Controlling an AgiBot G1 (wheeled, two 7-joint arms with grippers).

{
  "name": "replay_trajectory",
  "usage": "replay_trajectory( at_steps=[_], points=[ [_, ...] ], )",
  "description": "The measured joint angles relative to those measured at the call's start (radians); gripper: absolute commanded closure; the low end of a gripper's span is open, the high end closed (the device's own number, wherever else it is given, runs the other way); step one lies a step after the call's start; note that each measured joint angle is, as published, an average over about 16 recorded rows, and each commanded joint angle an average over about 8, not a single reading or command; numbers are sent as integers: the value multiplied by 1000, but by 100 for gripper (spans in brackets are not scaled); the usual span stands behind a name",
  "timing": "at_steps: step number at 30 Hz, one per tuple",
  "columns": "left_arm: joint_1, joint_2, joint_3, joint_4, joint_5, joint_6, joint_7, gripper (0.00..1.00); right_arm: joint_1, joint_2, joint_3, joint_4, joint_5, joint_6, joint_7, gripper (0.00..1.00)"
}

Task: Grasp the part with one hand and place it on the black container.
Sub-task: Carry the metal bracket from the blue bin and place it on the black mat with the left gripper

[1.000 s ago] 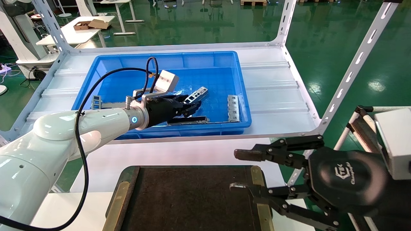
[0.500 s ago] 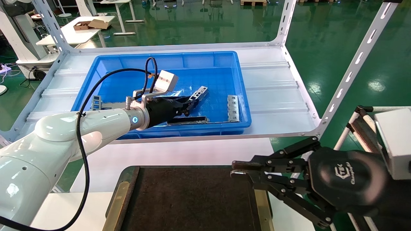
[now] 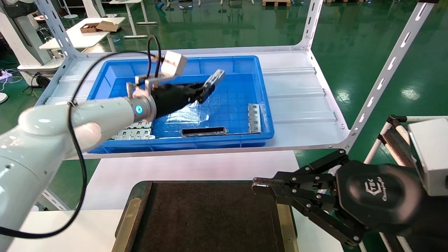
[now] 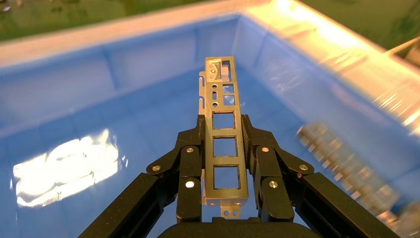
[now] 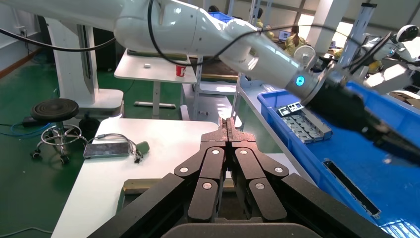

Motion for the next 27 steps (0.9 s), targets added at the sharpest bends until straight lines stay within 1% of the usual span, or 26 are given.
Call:
replay_trajectory(
  at_steps=[8, 14, 18, 21, 24, 27],
  points=[
    [-25, -69, -30, -37, -61, 173, 14, 100, 0, 0, -1, 0, 0, 0, 0, 100],
    [-1, -151, -49, -131, -104, 312, -3, 100, 0, 0, -1, 0, 1, 0, 0, 100],
    [44, -221, -60, -243, -134, 379, -33, 100, 0, 0, -1, 0, 1, 1, -1, 100],
    [95, -279, -69, -352, -158, 407, -66, 100, 0, 1, -1, 0, 1, 1, -1, 100],
    [158, -342, -76, -476, -181, 408, -110, 100, 0, 1, -2, 0, 1, 1, -1, 100],
    [233, -407, -81, -612, -199, 380, -161, 100, 0, 1, -2, 0, 1, 1, -1, 100]
  ],
)
